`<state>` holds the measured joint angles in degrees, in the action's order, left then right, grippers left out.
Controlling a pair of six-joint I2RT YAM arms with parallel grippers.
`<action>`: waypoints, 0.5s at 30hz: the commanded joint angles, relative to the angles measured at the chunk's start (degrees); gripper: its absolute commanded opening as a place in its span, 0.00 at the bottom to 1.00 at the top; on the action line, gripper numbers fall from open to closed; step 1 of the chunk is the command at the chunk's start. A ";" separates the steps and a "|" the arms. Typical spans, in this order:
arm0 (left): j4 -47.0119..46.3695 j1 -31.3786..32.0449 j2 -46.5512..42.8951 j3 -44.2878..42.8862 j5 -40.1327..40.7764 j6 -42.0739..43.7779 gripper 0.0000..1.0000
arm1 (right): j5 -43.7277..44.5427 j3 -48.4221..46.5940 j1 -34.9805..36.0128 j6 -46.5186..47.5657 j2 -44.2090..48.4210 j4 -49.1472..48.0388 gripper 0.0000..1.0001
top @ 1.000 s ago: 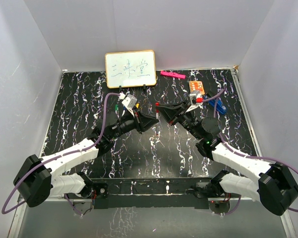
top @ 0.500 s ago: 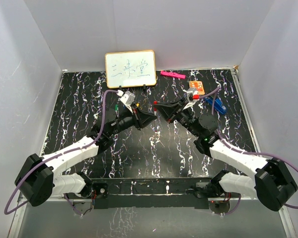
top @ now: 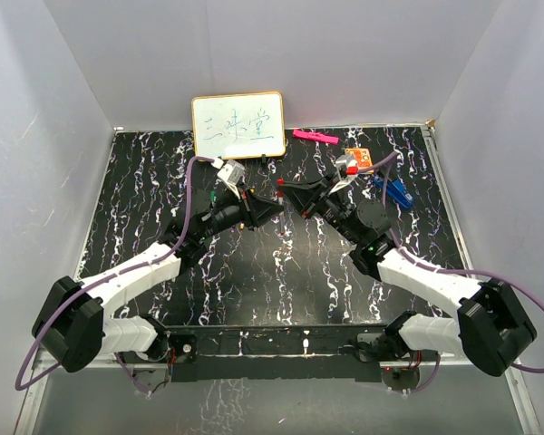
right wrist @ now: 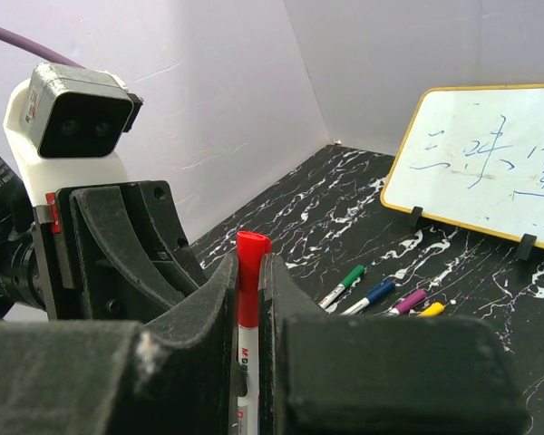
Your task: Insert the pens into the pen caps
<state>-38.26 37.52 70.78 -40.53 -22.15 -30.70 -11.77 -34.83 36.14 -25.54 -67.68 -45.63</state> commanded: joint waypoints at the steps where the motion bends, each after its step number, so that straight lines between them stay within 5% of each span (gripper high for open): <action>1: -13.56 -2.57 -1.97 -7.57 4.64 -0.07 0.00 | -5.46 1.44 1.72 1.47 -3.09 14.66 0.00; 15: -12.86 -3.96 -2.48 -8.64 5.11 1.06 0.00 | -1.31 0.31 7.56 4.91 -6.81 21.46 0.00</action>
<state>-34.15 35.68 71.09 -41.63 -22.72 -30.50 -7.22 -37.43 39.59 -21.82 -70.91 -43.00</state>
